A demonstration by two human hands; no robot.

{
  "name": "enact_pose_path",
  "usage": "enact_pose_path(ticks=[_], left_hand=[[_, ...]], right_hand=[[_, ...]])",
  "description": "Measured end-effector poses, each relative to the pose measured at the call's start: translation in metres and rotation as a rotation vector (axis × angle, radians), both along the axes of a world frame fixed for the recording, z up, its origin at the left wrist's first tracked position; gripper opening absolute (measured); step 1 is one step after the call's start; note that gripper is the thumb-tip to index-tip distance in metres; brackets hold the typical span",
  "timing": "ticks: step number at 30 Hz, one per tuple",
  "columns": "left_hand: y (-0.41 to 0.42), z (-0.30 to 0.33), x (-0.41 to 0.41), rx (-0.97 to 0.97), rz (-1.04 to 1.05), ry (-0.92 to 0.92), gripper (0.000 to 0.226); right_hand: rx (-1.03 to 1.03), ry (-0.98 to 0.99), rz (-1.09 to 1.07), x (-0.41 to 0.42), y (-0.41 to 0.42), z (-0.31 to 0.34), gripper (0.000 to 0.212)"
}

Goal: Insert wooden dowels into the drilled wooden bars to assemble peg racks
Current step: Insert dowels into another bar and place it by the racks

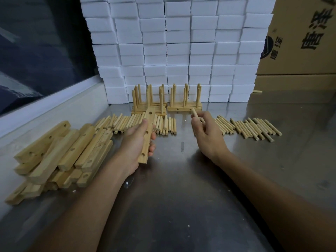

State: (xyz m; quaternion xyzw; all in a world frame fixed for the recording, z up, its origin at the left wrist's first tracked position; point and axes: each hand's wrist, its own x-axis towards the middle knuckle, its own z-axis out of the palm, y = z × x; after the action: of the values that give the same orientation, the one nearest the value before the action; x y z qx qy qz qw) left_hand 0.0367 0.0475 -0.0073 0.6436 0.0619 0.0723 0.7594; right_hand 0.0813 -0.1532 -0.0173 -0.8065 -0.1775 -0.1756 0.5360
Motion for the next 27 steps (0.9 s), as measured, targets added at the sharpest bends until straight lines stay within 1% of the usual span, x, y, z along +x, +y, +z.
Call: enact_pose_path(ticks=[5,8,10,14,19,27], left_hand=[[-0.004,0.002,-0.002,0.058,0.006,-0.009,0.029],[-0.007,0.004,-0.004,0.104,-0.003,-0.028,0.019],[-0.01,0.006,-0.004,0.118,-0.017,-0.033,0.016],[-0.014,0.004,-0.005,0.123,-0.036,-0.045,0.014],[-0.016,0.001,-0.004,0.152,-0.091,-0.093,0.021],[-0.019,0.001,-0.004,0.139,-0.142,-0.156,0.041]], right_hand=[[-0.061,0.001,-0.023,0.002,0.0,-0.004,0.021],[-0.097,-0.062,-0.015,0.0,0.002,-0.005,0.032],[-0.117,-0.119,-0.025,-0.002,0.003,-0.003,0.03],[-0.101,-0.171,-0.063,-0.006,0.006,0.005,0.028],[-0.076,-0.279,-0.089,-0.012,0.017,0.02,0.028],[-0.168,-0.428,-0.052,-0.016,0.022,0.022,0.015]])
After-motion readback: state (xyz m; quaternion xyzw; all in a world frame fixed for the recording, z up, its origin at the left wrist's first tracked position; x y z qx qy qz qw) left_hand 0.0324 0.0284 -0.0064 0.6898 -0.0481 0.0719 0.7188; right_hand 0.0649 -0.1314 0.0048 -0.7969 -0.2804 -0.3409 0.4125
